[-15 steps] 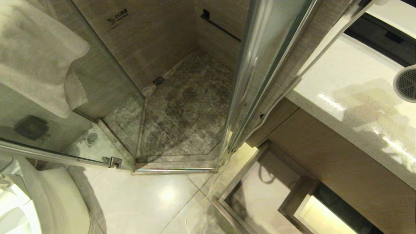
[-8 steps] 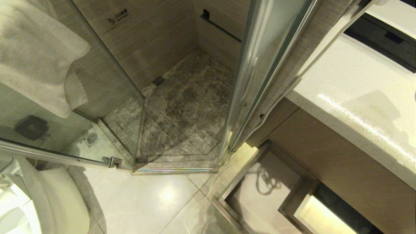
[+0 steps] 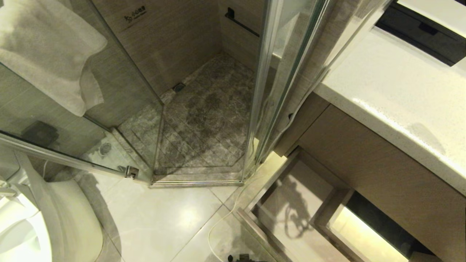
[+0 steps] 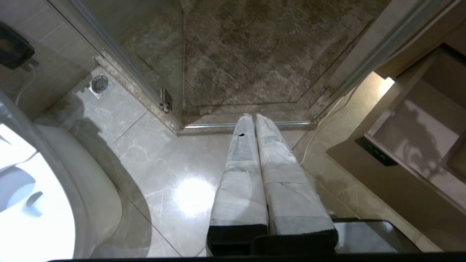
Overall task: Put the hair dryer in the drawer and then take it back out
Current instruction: Put it into the drawer
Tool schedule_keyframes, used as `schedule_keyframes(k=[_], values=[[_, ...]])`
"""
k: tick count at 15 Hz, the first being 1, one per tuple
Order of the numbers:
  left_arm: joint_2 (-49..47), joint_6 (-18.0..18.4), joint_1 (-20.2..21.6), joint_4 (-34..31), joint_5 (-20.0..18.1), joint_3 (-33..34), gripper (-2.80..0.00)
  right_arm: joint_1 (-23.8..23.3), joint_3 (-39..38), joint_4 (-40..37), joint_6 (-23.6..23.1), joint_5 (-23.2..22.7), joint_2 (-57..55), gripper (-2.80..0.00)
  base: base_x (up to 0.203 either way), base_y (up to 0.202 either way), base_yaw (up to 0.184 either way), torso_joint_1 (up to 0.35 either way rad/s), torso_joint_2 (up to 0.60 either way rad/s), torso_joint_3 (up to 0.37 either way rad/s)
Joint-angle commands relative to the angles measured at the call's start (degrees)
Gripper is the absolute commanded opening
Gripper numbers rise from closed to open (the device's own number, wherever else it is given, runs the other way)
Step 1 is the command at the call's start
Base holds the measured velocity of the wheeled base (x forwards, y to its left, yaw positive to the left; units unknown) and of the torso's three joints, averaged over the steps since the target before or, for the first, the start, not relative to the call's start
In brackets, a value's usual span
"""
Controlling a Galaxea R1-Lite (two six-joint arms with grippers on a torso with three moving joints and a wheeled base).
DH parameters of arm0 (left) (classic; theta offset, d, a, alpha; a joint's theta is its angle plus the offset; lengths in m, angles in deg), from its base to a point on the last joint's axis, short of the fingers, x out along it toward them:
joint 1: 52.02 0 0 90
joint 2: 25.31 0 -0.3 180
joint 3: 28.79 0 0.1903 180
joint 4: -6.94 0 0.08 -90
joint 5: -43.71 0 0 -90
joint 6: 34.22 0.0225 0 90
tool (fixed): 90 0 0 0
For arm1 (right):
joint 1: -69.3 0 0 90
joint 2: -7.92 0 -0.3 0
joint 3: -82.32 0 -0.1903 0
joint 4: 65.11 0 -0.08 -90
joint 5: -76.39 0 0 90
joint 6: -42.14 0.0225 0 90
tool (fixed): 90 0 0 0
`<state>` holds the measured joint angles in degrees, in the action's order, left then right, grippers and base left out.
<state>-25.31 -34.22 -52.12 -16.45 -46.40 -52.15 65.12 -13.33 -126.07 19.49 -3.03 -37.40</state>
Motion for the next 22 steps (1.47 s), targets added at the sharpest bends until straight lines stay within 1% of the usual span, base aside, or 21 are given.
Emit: schedule_keyframes(k=[1, 4, 7, 12, 14, 22], values=[[0.0, 0.0, 0.01, 0.02, 0.02, 0.09, -2.8, 0.54, -2.33, -0.64, -0.19, 0.06, 6.34, -2.8, 0.0, 0.0, 0.0, -0.296, 0.11, -0.213], [0.0, 0.0, 0.01, 0.02, 0.02, 0.09, -2.8, 0.57, -4.64, -1.4, 0.04, 0.31, 9.98, -2.8, 0.0, 0.0, 0.0, -0.305, 0.08, -0.222], [0.0, 0.0, 0.01, 0.02, 0.02, 0.09, -2.8, 0.64, -6.1, -0.42, 0.48, 0.32, 11.62, -2.8, 0.0, 0.0, 0.0, -0.287, 0.04, -0.243], [0.0, 0.0, 0.01, 0.02, 0.02, 0.09, -2.8, 0.92, -7.19, 1.97, 0.33, 0.14, 12.01, -2.8, 0.0, 0.0, 0.0, -0.264, 0.0, -0.274], [0.0, 0.0, 0.01, 0.02, 0.02, 0.09, -2.8, 0.92, -7.19, 1.7, 0.33, 0.23, 12.01, -2.8, 0.0, 0.0, 0.0, -0.23, -0.05, -0.289], [0.0, 0.0, 0.01, 0.02, 0.02, 0.09, -2.8, 0.92, -7.1, 3.67, 0.5, 0.32, 12.8, -2.8, 0.0, 0.0, 0.0, -0.201, -0.12, -0.316]])
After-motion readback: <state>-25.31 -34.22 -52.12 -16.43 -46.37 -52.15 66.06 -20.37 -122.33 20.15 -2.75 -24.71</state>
